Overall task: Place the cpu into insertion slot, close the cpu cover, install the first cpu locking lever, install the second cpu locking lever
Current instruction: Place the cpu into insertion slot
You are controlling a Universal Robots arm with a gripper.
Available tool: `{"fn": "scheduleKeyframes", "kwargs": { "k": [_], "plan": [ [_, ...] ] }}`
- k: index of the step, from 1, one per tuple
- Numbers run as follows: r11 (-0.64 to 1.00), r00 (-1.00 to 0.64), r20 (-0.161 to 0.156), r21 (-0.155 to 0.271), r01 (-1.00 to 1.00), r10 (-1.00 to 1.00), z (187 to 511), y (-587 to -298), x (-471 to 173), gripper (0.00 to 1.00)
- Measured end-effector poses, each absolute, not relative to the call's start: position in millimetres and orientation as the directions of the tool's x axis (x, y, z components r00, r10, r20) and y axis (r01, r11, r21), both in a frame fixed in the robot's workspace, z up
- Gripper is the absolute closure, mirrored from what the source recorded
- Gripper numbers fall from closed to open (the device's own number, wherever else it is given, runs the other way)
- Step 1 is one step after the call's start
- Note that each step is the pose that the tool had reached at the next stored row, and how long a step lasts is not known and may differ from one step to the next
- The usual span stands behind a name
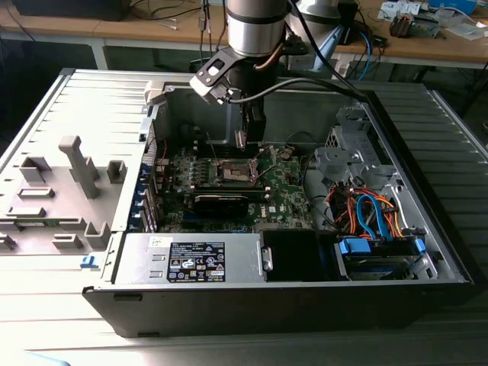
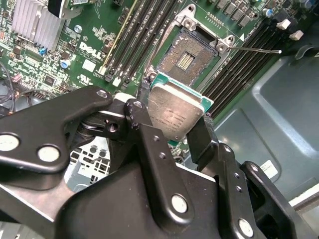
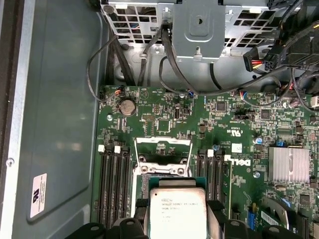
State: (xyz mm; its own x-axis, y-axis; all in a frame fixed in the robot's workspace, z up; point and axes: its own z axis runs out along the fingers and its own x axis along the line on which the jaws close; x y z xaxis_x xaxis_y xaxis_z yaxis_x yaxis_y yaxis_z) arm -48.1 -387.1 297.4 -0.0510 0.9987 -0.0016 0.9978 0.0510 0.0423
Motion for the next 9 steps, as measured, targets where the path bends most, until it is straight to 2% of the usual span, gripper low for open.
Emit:
{"fn": "scheduleKeyframes", "kwargs": {
  "k": [9],
  "plan": [
    [0.051, -0.051, -0.002, 0.042, 0.998, 0.999, 296.0, -387.1, -50.7, 0.45]
  ]
}}
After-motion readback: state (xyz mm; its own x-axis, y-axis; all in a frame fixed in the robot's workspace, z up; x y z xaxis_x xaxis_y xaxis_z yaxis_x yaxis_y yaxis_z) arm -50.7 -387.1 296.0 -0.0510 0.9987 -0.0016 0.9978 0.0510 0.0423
